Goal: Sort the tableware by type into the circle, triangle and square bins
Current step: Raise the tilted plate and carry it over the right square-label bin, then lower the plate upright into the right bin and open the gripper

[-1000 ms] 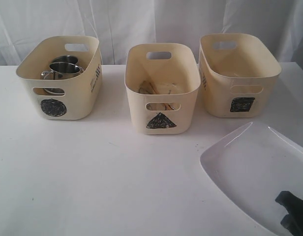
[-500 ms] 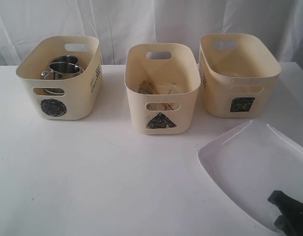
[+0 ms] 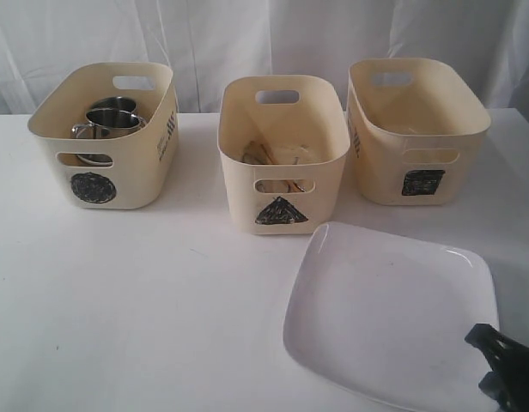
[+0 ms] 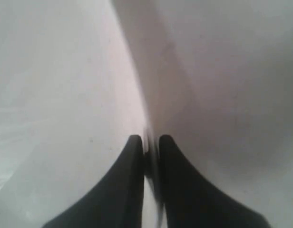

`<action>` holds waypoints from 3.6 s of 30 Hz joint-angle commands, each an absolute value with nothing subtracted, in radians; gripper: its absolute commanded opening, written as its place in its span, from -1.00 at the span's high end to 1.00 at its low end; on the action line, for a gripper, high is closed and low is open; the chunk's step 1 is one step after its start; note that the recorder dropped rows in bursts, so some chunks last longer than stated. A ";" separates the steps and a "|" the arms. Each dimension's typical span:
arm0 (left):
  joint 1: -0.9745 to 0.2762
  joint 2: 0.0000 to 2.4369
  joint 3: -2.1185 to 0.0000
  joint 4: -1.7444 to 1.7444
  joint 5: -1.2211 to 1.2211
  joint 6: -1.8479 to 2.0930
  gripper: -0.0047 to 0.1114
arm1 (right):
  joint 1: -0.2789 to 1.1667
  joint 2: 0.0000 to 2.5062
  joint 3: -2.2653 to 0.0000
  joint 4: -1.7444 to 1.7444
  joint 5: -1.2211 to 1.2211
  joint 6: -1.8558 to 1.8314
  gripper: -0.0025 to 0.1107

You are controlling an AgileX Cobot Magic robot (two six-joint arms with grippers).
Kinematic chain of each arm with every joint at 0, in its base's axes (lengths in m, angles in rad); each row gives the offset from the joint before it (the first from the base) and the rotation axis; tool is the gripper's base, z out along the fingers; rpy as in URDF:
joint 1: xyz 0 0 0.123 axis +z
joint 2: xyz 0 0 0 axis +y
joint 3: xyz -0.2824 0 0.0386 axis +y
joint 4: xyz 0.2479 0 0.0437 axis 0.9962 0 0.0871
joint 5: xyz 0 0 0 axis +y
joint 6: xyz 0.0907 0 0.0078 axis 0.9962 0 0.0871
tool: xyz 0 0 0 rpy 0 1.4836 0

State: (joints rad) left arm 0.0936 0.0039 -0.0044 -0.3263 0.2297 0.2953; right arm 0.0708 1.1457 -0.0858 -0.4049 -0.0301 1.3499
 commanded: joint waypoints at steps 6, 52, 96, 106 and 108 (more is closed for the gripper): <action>0.098 0.000 0.000 -0.337 0.232 0.295 0.91 | 0.069 1.065 -0.090 -0.421 -0.008 1.258 0.96; 0.098 0.000 0.000 -0.337 0.232 0.295 0.91 | 0.069 0.765 -0.719 -0.495 0.423 0.659 0.96; 0.098 0.000 0.000 -0.337 0.232 0.295 0.91 | -0.007 1.417 -1.437 -0.790 0.401 0.605 0.96; 0.098 0.000 0.000 -0.337 0.232 0.295 0.91 | -0.052 1.557 -1.538 -0.825 0.344 0.605 0.96; 0.098 0.000 0.000 -0.337 0.232 0.295 0.91 | -0.060 1.580 -1.549 -0.838 0.340 0.605 0.96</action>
State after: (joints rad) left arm 0.0936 0.0039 -0.0044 -0.3263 0.2297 0.2953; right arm -0.0415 1.5613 -1.5225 -0.8054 0.3871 0.6004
